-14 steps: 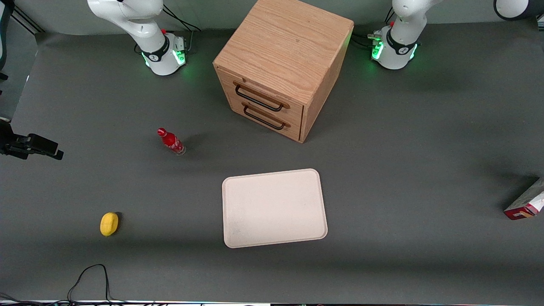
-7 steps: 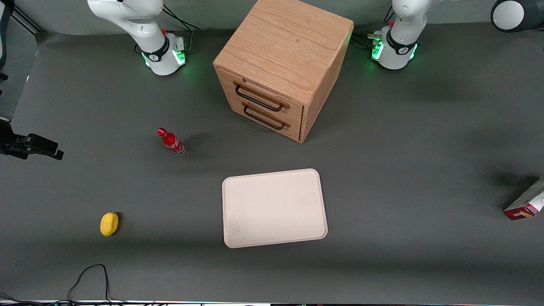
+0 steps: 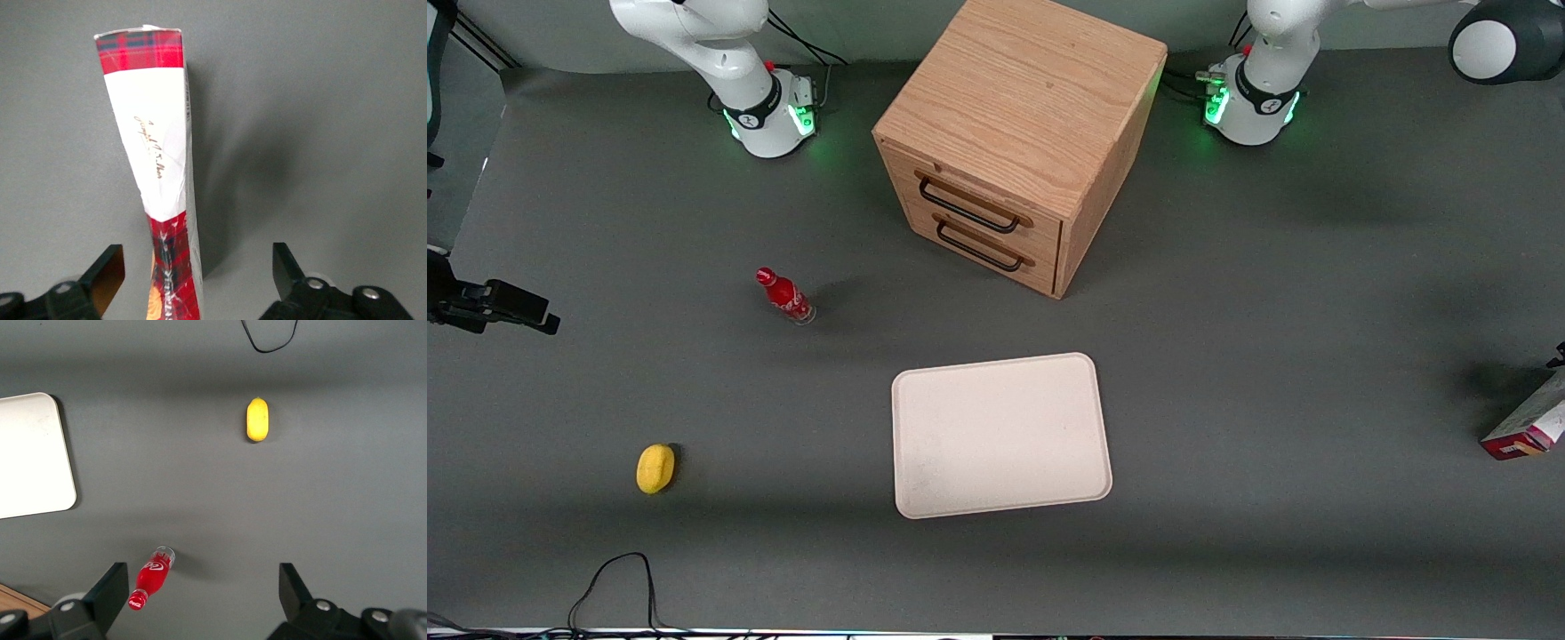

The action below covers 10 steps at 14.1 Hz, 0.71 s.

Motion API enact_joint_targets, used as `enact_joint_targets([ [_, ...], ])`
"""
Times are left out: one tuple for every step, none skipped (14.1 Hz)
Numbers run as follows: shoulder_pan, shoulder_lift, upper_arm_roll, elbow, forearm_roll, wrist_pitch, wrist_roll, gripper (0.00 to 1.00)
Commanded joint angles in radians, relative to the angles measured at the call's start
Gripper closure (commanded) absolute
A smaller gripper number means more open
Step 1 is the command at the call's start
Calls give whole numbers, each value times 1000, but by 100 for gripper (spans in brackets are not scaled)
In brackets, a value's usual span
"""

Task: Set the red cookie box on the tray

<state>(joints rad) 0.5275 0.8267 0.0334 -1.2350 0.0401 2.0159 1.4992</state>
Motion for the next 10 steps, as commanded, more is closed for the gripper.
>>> enact_joint_targets([
  [-11,-4,3,-4,-16,39,9,21],
  [-14,0,3,-4,-16,50,9,37],
  [-17,2,3,-4,-19,55,7,50],
  [-17,3,3,-4,-19,55,7,60],
  [-17,5,3,-4,-19,55,6,72],
  [-15,5,3,-4,-20,67,6,82],
  [-15,6,3,-4,-20,82,4,90],
  [-15,8,3,-6,-20,90,-2,97],
  [-15,9,3,-6,-19,92,-16,100],
  [-15,11,3,-6,-19,90,-17,100],
])
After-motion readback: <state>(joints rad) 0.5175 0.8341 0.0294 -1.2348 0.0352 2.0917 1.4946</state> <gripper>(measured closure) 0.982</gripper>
